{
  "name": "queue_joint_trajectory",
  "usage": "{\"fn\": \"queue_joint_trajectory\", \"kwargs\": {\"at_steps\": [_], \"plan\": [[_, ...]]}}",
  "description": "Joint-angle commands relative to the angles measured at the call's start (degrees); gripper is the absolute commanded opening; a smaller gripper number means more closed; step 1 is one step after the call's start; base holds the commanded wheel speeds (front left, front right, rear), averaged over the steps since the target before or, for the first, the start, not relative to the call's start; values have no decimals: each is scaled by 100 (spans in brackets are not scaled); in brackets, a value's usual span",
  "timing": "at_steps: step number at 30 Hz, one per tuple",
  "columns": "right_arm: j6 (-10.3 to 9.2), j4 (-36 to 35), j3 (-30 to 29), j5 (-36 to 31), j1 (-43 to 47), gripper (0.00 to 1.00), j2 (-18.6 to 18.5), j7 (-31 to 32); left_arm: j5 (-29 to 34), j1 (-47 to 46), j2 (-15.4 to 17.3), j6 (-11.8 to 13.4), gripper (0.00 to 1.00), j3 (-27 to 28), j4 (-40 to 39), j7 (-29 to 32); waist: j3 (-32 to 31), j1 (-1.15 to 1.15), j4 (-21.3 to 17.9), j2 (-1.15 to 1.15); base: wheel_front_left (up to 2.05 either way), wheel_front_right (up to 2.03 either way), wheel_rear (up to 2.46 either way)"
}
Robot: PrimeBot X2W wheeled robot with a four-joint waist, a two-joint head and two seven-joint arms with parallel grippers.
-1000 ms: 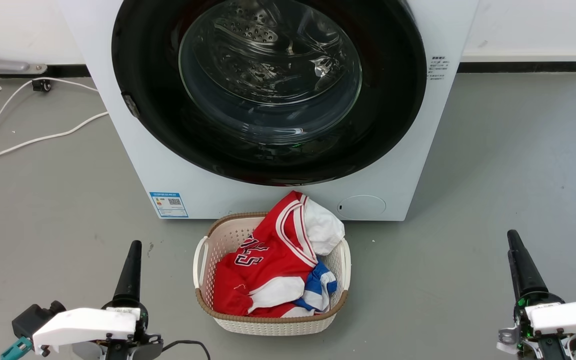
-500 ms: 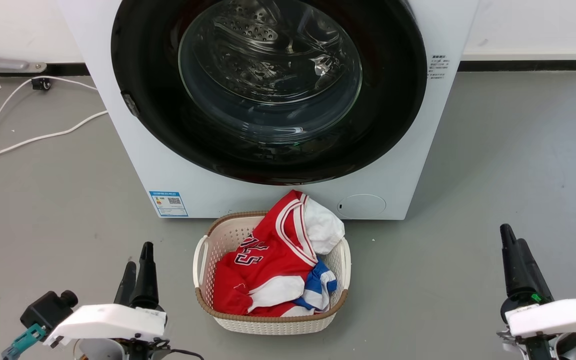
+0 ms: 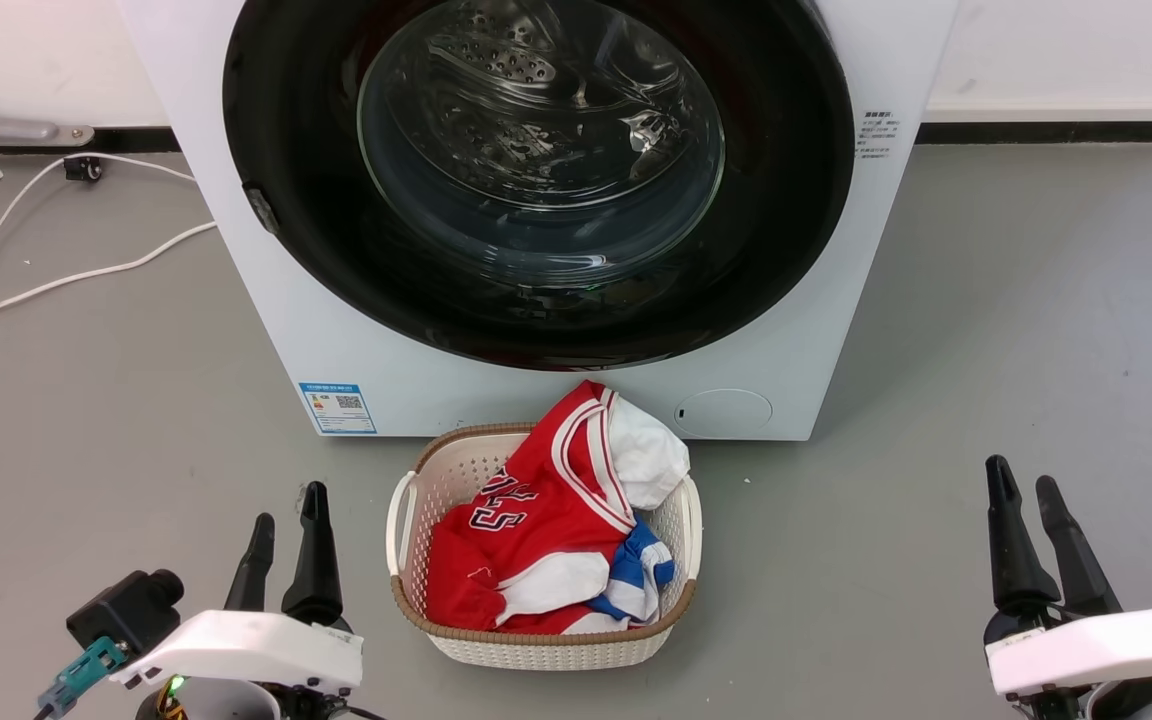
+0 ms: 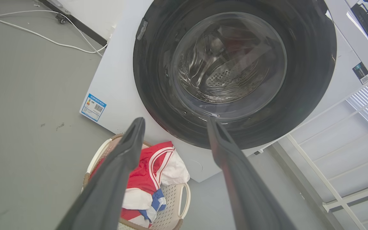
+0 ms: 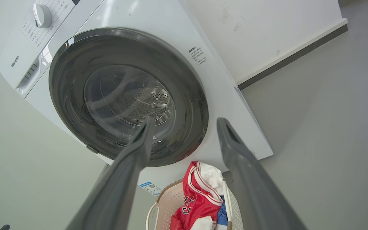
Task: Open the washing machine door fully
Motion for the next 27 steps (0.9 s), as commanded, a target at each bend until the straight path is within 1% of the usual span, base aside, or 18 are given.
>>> {"fn": "queue_joint_trajectory", "kwargs": {"at_steps": [1, 16, 27], "plan": [[11, -125, 14, -229, -7, 100, -16, -62, 208, -20, 65, 40, 100, -32, -109, -69, 0, 0, 2, 0, 0, 0, 0], [12, -322, -9, -1140, 166, 100, -16, -314, 1212, 92, 119, 155, 100, -238, -245, -321, -9, 0, 14, 0, 0, 0, 0], [13, -428, -33, -1770, 260, 100, -17, -481, 1868, 155, 119, 186, 100, -347, -323, -481, -2, 0, 24, 0, 0, 0, 0]]}}
